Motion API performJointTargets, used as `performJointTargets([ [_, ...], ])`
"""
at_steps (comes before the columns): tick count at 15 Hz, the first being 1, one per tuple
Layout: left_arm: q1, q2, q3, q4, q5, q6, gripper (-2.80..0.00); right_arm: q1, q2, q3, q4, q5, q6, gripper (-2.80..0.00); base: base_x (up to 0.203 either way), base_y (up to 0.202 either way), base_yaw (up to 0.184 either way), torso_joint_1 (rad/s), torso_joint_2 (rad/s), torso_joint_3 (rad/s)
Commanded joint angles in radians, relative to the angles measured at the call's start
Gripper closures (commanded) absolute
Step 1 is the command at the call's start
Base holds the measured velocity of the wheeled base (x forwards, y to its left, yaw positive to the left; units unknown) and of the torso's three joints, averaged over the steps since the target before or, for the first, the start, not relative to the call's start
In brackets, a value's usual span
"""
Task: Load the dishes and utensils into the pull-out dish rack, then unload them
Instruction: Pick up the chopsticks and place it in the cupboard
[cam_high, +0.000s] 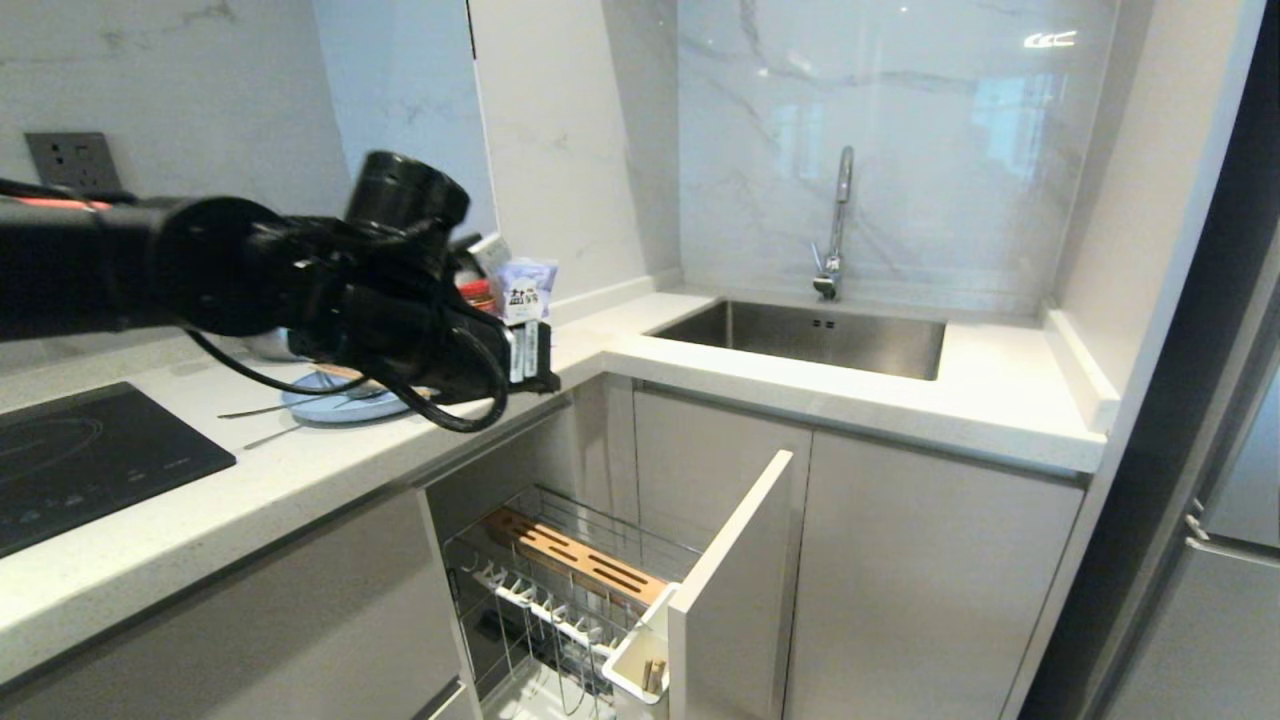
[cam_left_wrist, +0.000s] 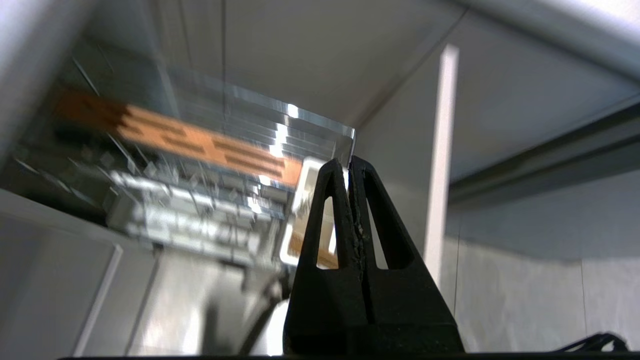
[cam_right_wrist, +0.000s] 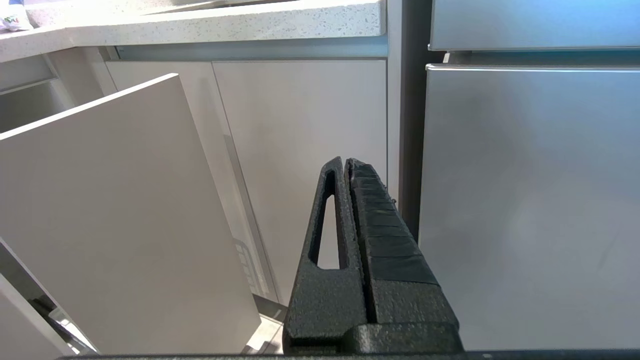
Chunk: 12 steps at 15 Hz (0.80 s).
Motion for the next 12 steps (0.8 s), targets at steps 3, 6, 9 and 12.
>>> performJointTargets([
  [3, 0.047, -0.406, 0.058, -0.001, 0.011, 0.086, 0.0, 0.0, -0.004, 0.0, 0.0, 0.0, 0.0, 0.0, 0.0, 0.0, 0.0, 0.0, 0.0, 0.0],
  [6, 0.142, -0.653, 0.108, 0.003, -0.01, 0.228, 0.0, 0.0, -0.003, 0.0, 0.0, 0.0, 0.0, 0.0, 0.0, 0.0, 0.0, 0.0, 0.0, 0.0],
  [9, 0.316, -0.887, 0.142, 0.006, -0.071, 0.328, 0.0, 0.0, -0.003, 0.0, 0.0, 0.0, 0.0, 0.0, 0.0, 0.0, 0.0, 0.0, 0.0, 0.0],
  [12, 0.42, -1.107, 0.244, 0.015, -0.09, 0.449, 0.0, 0.0, -0.003, 0.0, 0.0, 0.0, 0.0, 0.0, 0.0, 0.0, 0.0, 0.0, 0.0, 0.0],
])
